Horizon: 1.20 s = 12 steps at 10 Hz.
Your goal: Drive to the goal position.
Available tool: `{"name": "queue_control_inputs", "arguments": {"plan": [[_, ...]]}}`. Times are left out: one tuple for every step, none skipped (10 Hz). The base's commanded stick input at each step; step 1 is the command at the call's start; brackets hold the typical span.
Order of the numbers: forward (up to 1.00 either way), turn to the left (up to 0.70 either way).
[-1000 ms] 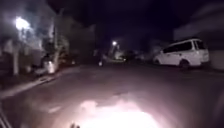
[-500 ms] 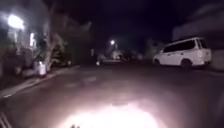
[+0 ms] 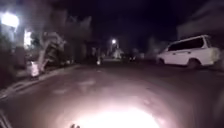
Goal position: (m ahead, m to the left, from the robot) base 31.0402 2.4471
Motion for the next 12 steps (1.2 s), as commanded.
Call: {"name": "queue_control_inputs", "arguments": {"plan": [[1.0, 0.0], [1.0, 0.0], [1.0, 0.0], [1.0, 0.0], [1.0, 0.0], [1.0, 0.0], [1.0, 0.0], [1.0, 0.0], [1.0, 0.0], [1.0, 0.0], [1.0, 0.0], [1.0, 0.0]]}}
